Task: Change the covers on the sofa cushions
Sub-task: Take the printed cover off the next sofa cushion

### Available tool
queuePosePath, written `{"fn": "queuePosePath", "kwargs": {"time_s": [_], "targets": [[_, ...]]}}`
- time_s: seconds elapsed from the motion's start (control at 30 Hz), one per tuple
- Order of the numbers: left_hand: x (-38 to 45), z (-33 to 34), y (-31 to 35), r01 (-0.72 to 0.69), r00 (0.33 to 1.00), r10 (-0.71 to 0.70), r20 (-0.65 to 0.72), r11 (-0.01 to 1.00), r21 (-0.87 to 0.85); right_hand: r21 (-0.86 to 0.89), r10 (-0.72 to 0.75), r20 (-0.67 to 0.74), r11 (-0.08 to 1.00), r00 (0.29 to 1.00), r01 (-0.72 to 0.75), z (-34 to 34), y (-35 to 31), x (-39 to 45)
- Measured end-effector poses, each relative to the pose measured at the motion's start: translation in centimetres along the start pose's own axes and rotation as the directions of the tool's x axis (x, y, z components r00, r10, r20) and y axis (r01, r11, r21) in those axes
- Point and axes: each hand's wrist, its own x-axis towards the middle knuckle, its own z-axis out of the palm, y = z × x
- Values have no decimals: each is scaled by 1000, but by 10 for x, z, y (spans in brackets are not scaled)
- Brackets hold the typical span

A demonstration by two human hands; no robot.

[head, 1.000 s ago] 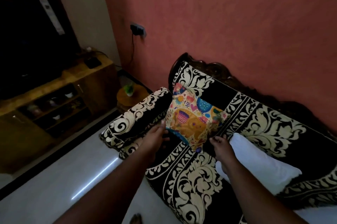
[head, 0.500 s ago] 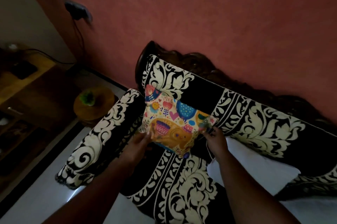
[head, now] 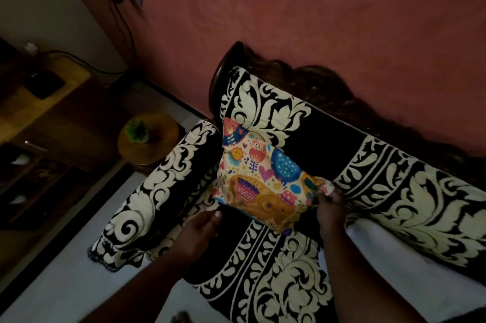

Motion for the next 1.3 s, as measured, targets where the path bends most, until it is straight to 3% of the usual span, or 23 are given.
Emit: {"fn": "queuePosePath", "kwargs": {"time_s": [0.17, 0.3, 0.4, 0.5, 0.6, 0.7, 0.8, 0.9, 1.03, 1.17, 1.3], "targets": [[-15, -21, 4, -205, 979, 200, 46, 962, 179, 28, -260, 188, 965, 947, 259, 33, -52, -113], [-31, -53, 10, -431, 902, 405, 146, 837, 337, 160, -436, 431, 898, 790, 409, 85, -108, -216], [-33, -90, 11, -503, 853, 517, 70, 779, 374, 281, -521, 499, 853, 693, 439, 123, -152, -285], [-54, -142, 27, -522, 804, 585, -106, 781, 344, 345, -645, 486, 761, 589, 549, 155, -184, -336], [-70, -203, 31, -512, 772, 589, -239, 799, 314, 389, -690, 502, 719, 522, 576, 180, -209, -381], [-76, -249, 32, -512, 808, 515, -285, 854, 89, 398, -739, 437, 671, 513, 626, 193, -220, -407], [-82, -278, 39, -410, 896, 337, -291, 877, -249, 135, -818, 311, 542, 484, 829, 204, -209, -417], [-89, -302, 53, -330, 941, 246, -231, 813, -479, -116, -877, 198, 422, 438, 899, 218, -189, -435], [-92, -321, 64, -278, 960, 219, -173, 773, -570, -205, -908, 187, 338, 376, 919, 229, -193, -444], [-79, -327, 68, -296, 955, 232, -184, 760, -579, -279, -913, 268, 233, 308, 932, 241, -202, -440], [-52, -331, 69, -341, 938, 255, -236, 810, -477, -271, -908, 326, 175, 262, 946, 256, -206, -419]]}}
